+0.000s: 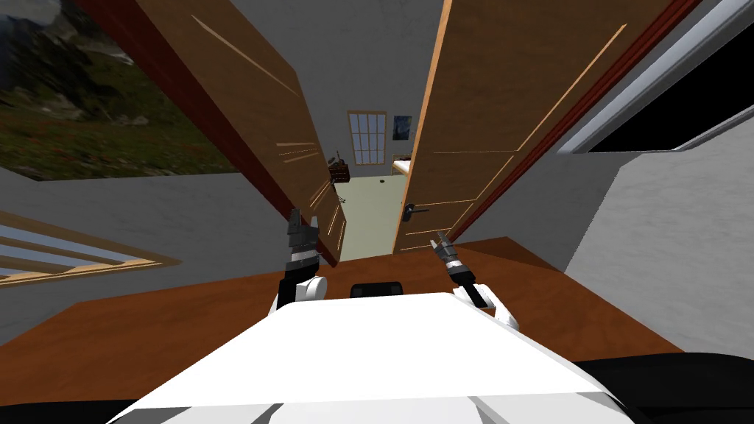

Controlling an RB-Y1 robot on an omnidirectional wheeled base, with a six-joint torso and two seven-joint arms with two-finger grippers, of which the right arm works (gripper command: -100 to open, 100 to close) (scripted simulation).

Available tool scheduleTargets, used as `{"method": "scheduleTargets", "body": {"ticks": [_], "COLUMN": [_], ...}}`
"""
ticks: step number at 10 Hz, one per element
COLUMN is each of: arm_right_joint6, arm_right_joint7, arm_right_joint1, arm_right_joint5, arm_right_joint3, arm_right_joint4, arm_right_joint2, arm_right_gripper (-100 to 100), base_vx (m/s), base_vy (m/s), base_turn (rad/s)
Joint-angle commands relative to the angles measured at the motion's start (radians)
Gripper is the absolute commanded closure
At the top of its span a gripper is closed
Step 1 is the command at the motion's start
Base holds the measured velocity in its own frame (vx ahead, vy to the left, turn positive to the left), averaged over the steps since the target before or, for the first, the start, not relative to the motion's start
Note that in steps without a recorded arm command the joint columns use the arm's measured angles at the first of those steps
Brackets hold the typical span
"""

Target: Push the door open

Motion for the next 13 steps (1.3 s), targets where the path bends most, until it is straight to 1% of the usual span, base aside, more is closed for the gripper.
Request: {"method": "scheduleTargets", "body": {"ticks": [1, 5, 7, 8, 13], "arm_right_joint6": [0.002, -0.002, -0.004, -0.005, 0.033], "arm_right_joint7": [-0.029, -0.080, -0.096, -0.090, -0.080], "arm_right_joint1": [-0.004, -0.014, -0.017, -0.016, -0.058], "arm_right_joint5": [0.009, 0.025, 0.030, 0.028, 0.016], "arm_right_joint3": [-0.004, -0.013, -0.016, -0.016, -0.019], "arm_right_joint4": [0.026, 0.086, 0.105, 0.101, 0.128], "arm_right_joint2": [-0.015, -0.044, -0.053, -0.051, -0.049], "arm_right_gripper": [-100, -100, -100, -100, -100], "base_vx": [0.195, 0.186, 0.191, 0.090, 0.167], "base_vy": [-0.035, -0.035, -0.022, -0.012, 0.002], "base_turn": [0.068, 0.047, 0.033, 0.008, 0.060]}}
